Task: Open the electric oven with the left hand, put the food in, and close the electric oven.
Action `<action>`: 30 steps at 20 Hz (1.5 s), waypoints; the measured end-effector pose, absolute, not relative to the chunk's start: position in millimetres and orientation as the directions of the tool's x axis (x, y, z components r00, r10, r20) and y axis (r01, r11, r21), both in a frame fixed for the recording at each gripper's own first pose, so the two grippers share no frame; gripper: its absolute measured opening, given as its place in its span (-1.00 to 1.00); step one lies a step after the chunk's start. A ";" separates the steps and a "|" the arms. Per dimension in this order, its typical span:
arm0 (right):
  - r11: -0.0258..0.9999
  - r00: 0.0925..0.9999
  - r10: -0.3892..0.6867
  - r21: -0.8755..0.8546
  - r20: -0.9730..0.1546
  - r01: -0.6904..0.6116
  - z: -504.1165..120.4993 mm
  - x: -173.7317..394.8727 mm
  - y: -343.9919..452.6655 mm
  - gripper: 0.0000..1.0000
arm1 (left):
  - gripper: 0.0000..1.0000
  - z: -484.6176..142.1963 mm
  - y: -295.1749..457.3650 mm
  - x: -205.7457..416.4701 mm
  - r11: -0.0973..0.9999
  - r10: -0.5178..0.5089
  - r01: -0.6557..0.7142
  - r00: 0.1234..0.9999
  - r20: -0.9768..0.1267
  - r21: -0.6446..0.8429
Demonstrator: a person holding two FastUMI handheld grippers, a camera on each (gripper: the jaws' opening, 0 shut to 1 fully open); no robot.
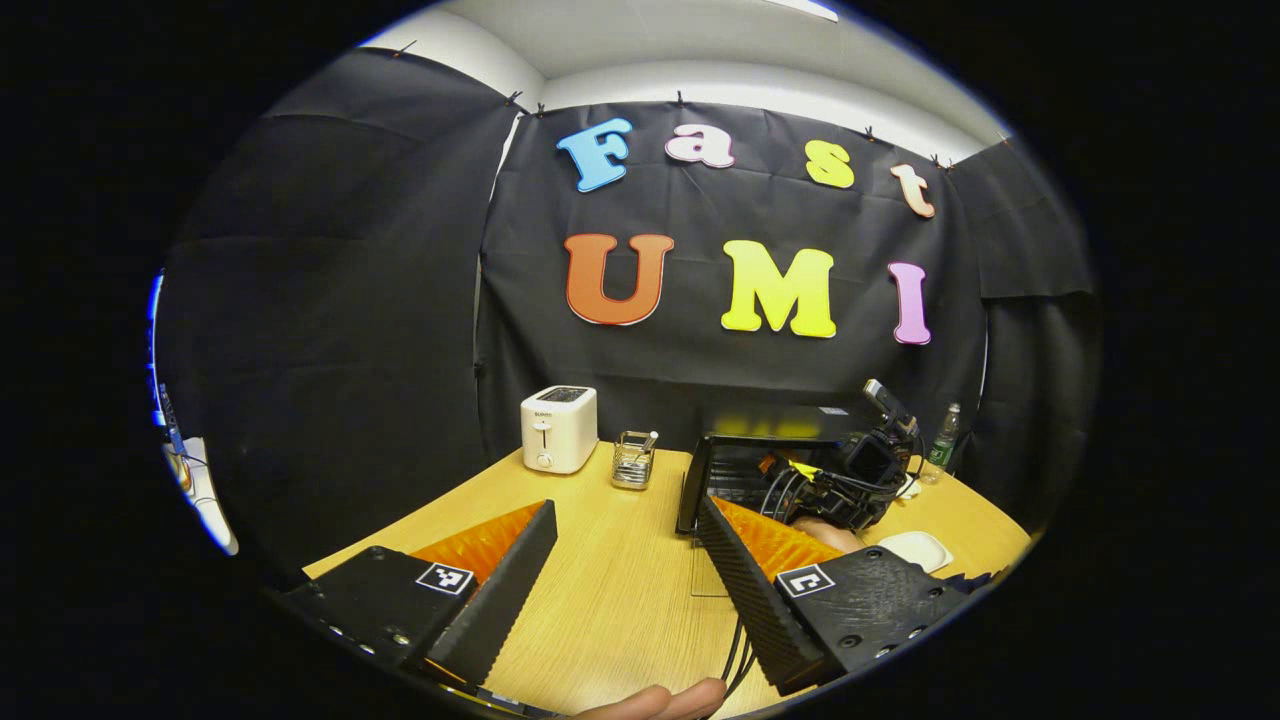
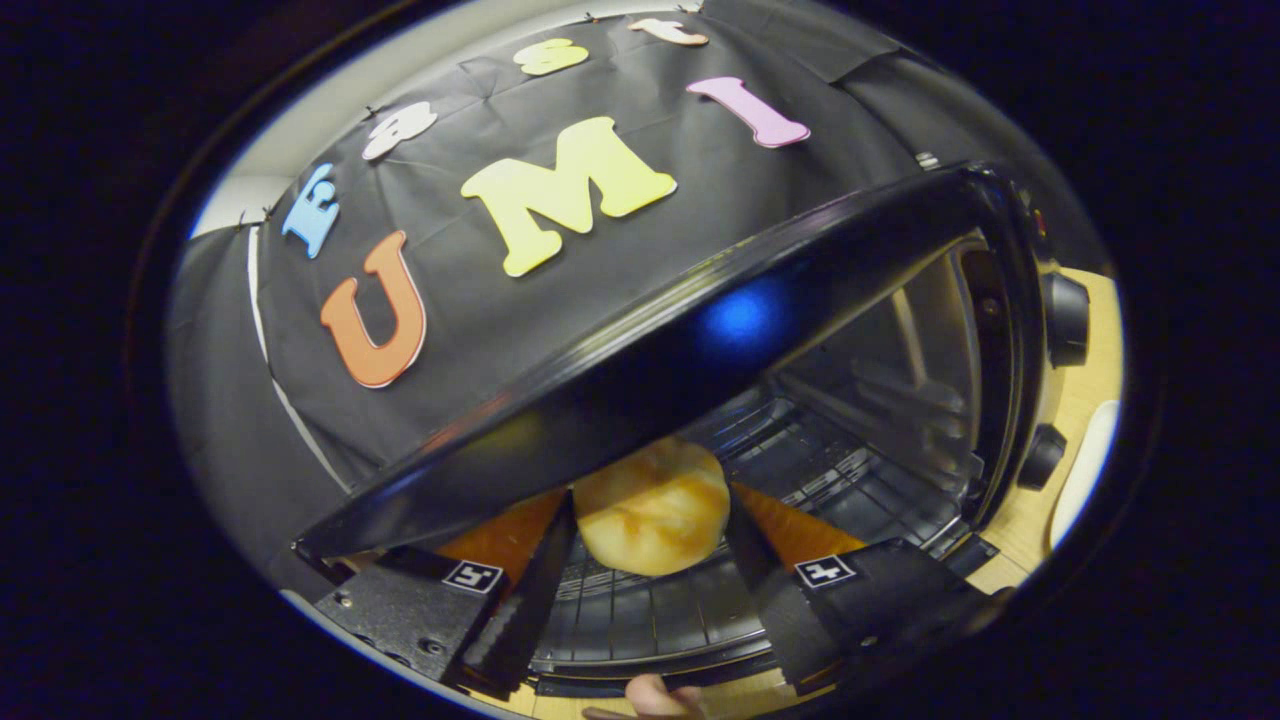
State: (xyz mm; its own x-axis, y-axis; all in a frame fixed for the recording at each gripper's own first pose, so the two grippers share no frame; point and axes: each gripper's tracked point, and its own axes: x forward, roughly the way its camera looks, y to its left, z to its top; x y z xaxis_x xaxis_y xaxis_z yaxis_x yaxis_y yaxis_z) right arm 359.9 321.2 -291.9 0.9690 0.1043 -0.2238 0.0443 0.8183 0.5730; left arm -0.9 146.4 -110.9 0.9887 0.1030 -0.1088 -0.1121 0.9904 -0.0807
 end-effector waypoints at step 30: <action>0.919 0.988 0.156 0.363 0.016 -0.151 -97.3 75.0 119.0 0.87 | 0.89 -204.3 20.4 33.5 0.982 -0.176 0.137 0.912 -0.371 -0.130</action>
